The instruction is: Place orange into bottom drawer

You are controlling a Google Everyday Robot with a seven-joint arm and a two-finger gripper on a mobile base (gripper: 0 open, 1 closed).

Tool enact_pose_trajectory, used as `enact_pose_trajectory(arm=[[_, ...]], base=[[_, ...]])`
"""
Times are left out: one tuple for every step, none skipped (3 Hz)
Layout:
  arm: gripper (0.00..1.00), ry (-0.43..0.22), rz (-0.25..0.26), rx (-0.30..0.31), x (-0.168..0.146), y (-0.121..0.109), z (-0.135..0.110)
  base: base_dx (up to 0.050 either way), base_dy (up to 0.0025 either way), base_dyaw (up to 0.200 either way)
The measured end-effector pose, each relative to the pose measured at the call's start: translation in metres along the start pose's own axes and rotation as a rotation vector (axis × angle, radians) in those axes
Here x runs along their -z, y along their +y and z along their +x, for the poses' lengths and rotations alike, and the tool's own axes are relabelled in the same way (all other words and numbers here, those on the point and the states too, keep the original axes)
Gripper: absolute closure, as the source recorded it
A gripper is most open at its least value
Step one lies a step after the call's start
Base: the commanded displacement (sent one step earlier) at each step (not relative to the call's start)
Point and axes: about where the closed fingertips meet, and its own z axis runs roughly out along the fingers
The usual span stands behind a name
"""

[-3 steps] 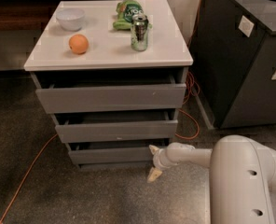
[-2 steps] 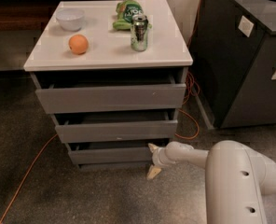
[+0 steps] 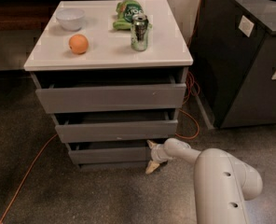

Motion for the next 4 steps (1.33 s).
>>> enact_pose_trajectory(arm=[[0.00,-0.003,0.004,0.008,-0.018,-0.014,0.006],[0.10,0.000,0.007,0.004,-0.031,-0.023,0.013],[0.33,0.003,0.007,-0.011,-0.039,-0.026,0.017],[0.64,0.004,-0.005,-0.030,-0.041,-0.019,0.019]], base=[[0.000,0.00000,0.000],[0.000,0.00000,0.000],[0.000,0.00000,0.000],[0.000,0.00000,0.000]])
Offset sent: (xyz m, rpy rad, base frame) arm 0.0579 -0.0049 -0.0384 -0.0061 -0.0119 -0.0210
